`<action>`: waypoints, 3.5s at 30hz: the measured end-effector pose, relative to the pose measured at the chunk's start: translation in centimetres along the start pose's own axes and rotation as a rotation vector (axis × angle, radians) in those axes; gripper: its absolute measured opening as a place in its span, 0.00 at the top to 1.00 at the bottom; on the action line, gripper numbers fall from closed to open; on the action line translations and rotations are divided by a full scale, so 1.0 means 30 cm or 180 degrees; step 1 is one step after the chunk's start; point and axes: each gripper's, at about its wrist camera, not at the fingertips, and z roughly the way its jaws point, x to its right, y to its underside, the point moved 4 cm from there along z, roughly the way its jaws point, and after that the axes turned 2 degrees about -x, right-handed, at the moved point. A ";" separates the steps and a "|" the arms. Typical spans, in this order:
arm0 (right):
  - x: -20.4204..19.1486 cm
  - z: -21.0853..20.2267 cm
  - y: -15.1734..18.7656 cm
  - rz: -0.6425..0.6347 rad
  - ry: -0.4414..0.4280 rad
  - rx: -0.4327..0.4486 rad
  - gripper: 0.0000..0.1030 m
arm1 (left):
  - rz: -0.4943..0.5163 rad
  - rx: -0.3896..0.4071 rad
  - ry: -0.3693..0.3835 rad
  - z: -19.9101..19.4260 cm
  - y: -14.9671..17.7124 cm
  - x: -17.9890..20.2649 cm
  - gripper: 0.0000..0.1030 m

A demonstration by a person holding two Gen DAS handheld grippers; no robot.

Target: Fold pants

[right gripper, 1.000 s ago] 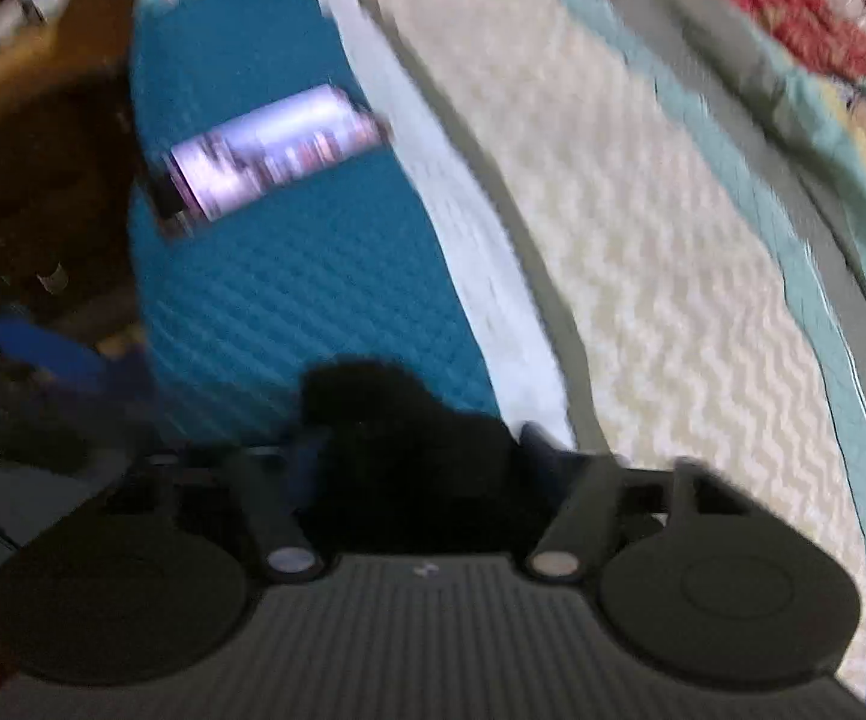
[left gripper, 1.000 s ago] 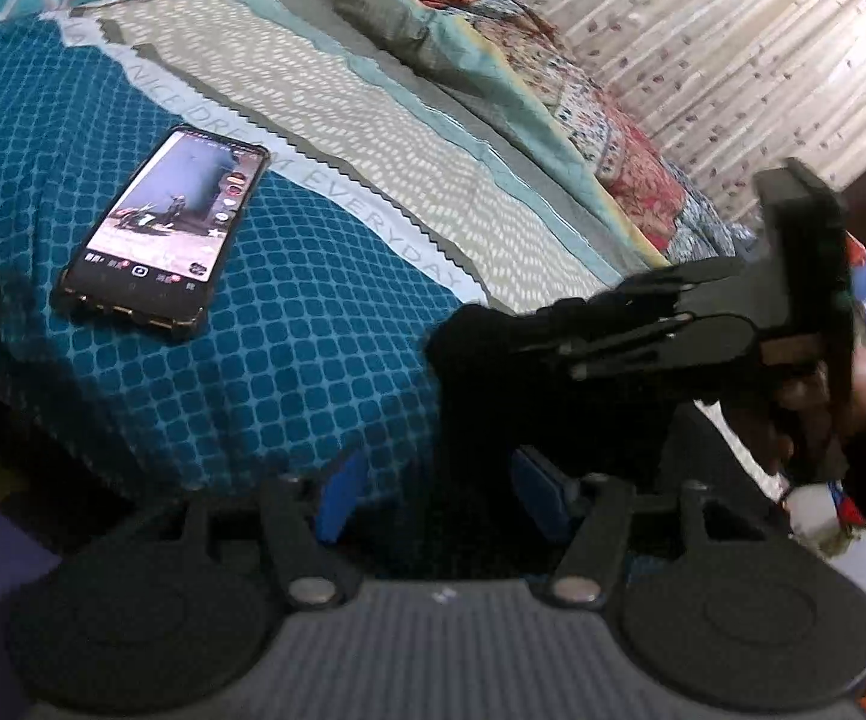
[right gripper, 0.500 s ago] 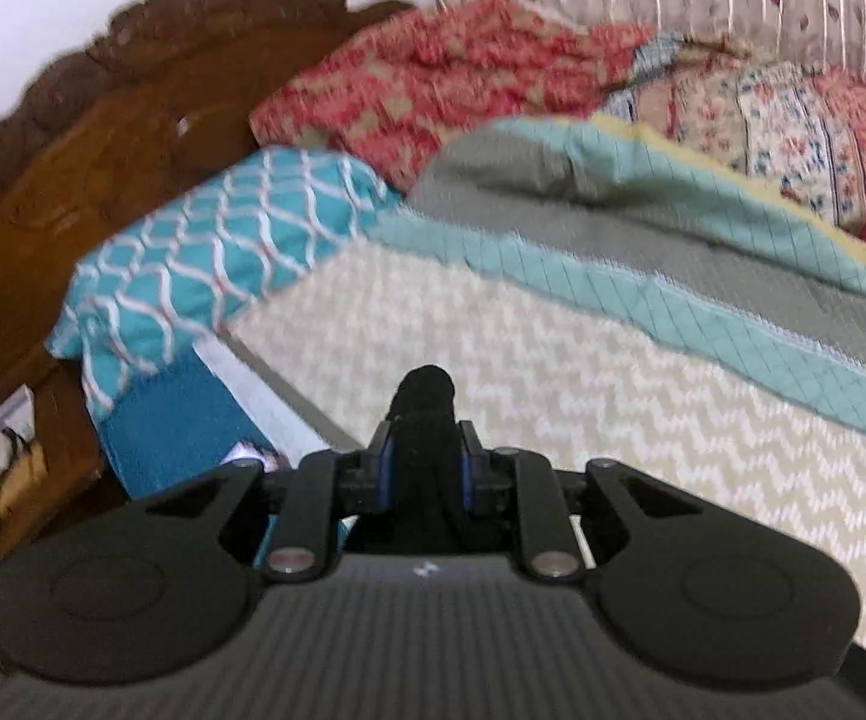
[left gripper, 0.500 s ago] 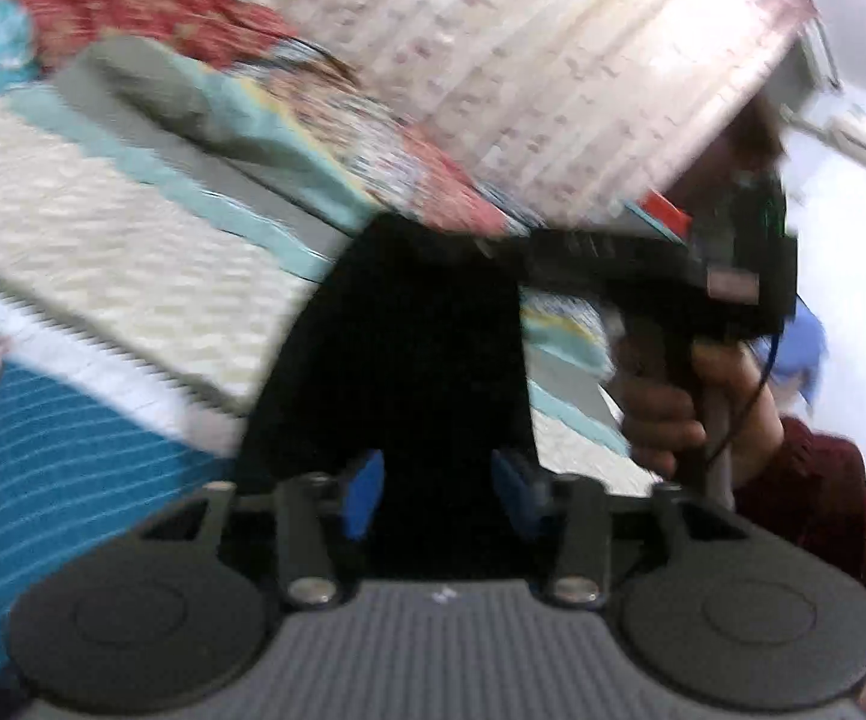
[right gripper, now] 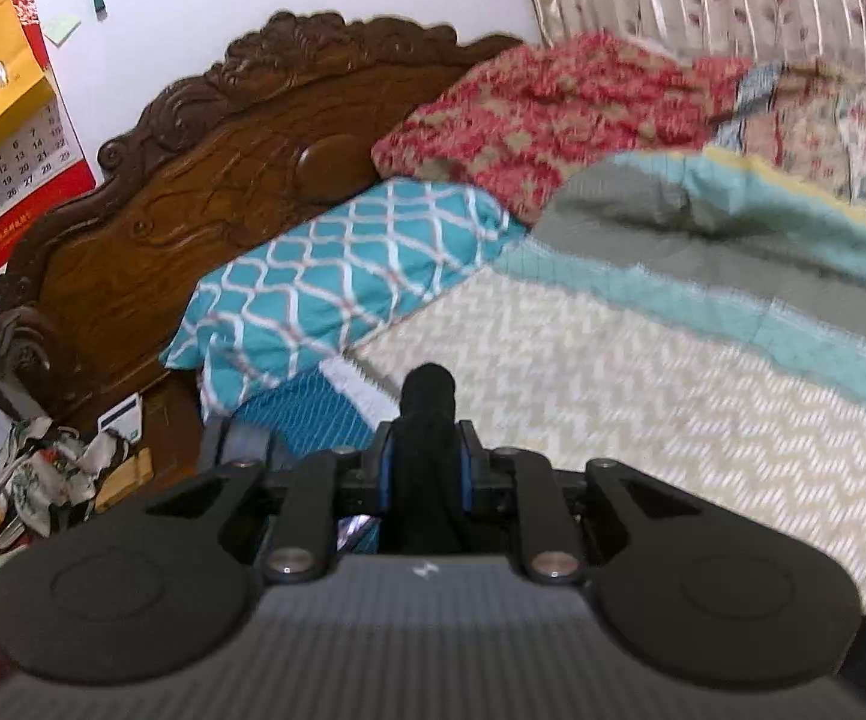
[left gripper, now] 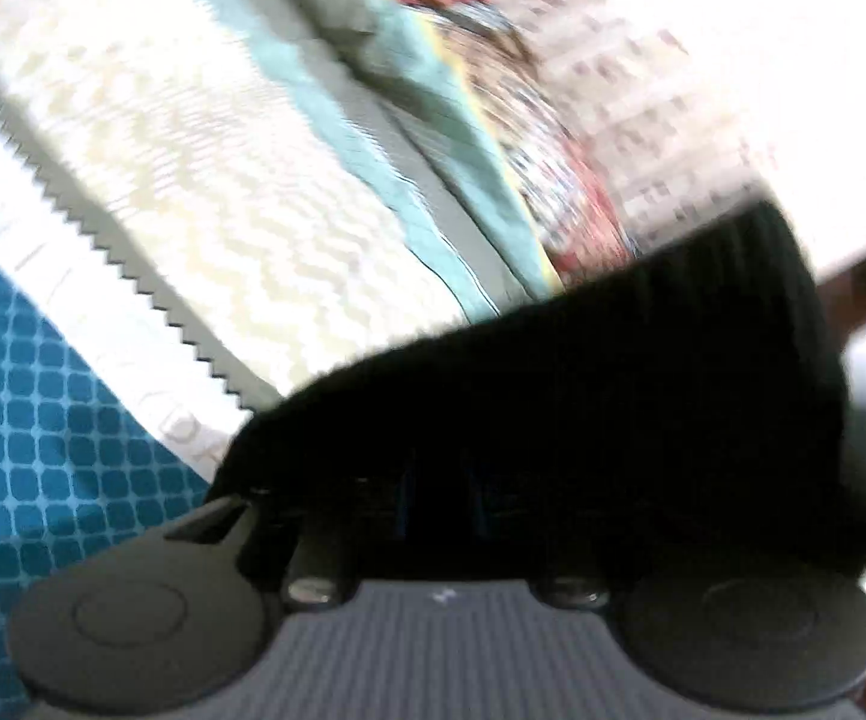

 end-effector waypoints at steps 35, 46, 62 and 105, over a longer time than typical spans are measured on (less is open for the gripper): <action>-0.091 0.325 0.394 -0.0198 0.0045 -0.1119 0.84 | -0.0484 -0.0051 0.0205 -0.516 0.286 -0.309 0.56; -0.037 0.124 0.303 0.0159 -0.0060 -0.0592 0.66 | -0.0267 0.0059 0.0087 -0.432 0.125 -0.235 0.39; 0.168 0.369 0.192 0.0335 0.0596 -0.1131 0.90 | 0.0095 -0.0147 -0.0102 -0.295 0.201 -0.181 0.88; 0.077 0.017 0.478 0.0700 0.0735 -0.0238 0.77 | 0.0576 0.0102 -0.0199 -0.456 0.250 0.038 0.82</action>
